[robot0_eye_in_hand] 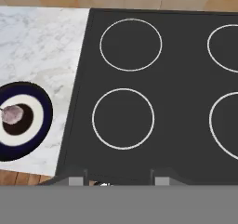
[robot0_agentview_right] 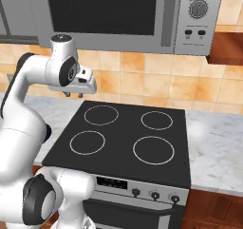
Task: Pick the garlic from the counter and place it in the microwave. Then turn on the microwave.
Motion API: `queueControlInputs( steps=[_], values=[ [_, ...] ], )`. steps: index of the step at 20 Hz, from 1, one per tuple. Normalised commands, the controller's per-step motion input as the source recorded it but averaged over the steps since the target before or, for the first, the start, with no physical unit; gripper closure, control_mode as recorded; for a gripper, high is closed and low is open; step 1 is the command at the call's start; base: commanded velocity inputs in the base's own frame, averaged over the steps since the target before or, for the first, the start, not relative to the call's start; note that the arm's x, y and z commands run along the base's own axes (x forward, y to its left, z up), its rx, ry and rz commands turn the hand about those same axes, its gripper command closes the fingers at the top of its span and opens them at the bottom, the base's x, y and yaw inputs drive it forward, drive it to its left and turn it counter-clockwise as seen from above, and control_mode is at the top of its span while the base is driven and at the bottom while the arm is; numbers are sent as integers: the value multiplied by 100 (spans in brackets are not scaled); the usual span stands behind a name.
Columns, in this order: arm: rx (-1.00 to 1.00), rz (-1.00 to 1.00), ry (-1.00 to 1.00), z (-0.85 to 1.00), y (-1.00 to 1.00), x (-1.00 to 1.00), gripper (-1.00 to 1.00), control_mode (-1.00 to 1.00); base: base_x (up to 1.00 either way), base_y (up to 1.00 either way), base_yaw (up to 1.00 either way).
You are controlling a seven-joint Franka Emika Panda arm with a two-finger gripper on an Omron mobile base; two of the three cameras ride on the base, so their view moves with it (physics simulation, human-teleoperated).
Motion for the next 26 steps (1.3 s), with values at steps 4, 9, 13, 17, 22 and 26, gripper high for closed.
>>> queueControlInputs(
  steps=[4, 9, 13, 17, 22, 26],
  values=[
    [0, 0, 0, 3, -1, -13, -100, -100, 0, 0, 0],
    [0, 0, -2, 14, -24, -7, -100, -100, 0, 0, 0],
    [0, -2, -5, 18, -32, -9, -100, -100, 0, 0, 0],
    [0, -3, -6, 21, -30, -8, -100, -100, 0, 0, 0],
    [0, -5, -6, 23, -29, -11, -100, -100, 0, 0, 0],
    [-1, -7, -5, 21, -31, -8, -100, -100, 0, 0, 0]
  ],
)
